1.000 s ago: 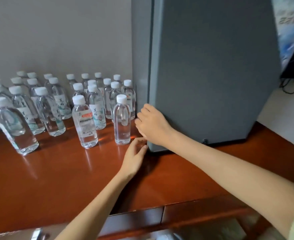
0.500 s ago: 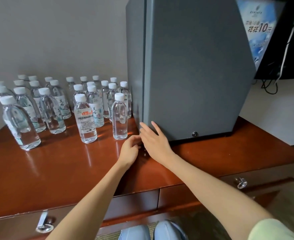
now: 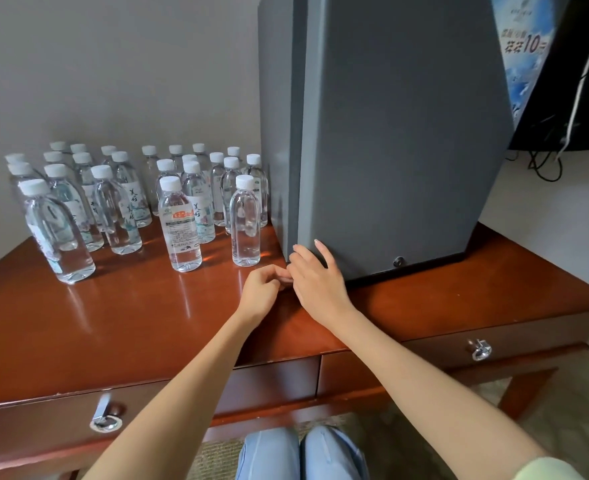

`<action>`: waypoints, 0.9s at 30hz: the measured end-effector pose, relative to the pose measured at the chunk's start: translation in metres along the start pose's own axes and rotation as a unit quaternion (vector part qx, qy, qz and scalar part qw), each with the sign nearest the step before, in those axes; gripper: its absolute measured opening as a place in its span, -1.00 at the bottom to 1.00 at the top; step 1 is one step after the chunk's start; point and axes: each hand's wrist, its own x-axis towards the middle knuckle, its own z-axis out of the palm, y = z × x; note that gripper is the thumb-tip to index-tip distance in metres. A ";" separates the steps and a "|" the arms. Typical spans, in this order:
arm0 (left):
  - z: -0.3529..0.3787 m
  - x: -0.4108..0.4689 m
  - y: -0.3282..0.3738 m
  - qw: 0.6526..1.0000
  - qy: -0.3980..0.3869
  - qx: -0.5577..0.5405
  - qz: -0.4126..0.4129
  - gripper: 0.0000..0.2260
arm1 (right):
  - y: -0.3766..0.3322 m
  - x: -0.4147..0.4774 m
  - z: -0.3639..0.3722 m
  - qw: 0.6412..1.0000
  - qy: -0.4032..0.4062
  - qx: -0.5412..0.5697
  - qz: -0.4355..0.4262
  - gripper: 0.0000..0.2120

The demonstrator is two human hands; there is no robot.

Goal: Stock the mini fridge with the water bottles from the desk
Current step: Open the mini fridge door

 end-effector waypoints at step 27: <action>0.109 -0.092 0.043 0.983 -0.174 -0.049 0.024 -0.86 | 0.054 -0.136 -0.124 0.994 0.092 -0.020 0.047 -0.67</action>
